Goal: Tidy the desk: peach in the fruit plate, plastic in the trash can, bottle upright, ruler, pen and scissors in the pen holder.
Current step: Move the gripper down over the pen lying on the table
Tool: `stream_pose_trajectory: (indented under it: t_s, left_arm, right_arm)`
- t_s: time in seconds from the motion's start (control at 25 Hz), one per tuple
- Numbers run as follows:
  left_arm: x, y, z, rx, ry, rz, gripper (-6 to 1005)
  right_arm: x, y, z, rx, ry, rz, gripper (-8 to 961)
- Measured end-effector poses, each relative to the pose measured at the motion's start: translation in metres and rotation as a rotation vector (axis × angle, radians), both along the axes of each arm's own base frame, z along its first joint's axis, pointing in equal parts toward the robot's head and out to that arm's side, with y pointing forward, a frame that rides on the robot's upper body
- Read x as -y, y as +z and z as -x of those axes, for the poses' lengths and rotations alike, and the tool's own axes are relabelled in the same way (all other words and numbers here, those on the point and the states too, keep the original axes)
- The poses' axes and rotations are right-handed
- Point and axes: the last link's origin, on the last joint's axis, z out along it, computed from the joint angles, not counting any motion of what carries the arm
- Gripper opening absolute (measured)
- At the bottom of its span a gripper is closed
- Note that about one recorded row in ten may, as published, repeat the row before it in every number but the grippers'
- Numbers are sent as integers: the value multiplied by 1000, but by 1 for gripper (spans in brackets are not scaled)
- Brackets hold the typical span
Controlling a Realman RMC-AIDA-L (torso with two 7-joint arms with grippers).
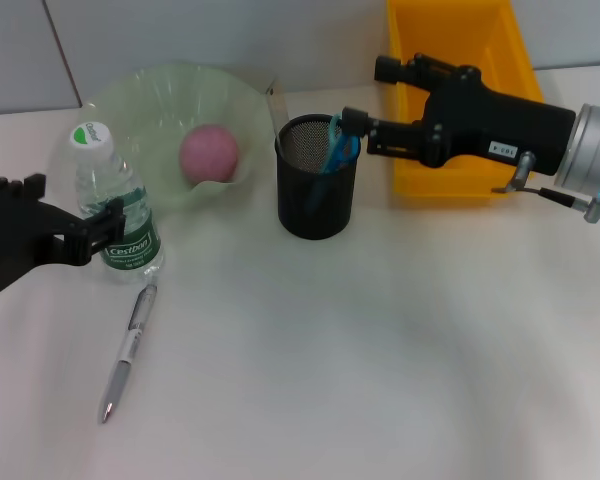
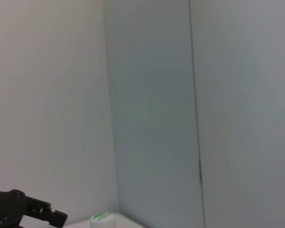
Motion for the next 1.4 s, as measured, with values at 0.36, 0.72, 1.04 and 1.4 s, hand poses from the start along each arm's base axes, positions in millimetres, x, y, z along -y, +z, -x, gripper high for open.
stream_pose_trajectory:
  t_s: [0.36,0.72,1.04,1.4]
  left_arm:
    - [-2,-12,-20,-35,27,175,795]
    - [-11,-33,-22,-53,101,296,795]
    - [-25,-49,-12,-51,210,339,796]
    - [-38,-57,-6,-78,298,352,796]
  right_arm:
    - [20,7,-16,96,-31,76,835]
    - [62,33,-51,73,-58,66,833]
    - [73,28,-71,145,-69,70,832]
    - [67,19,-73,151,-72,63,832]
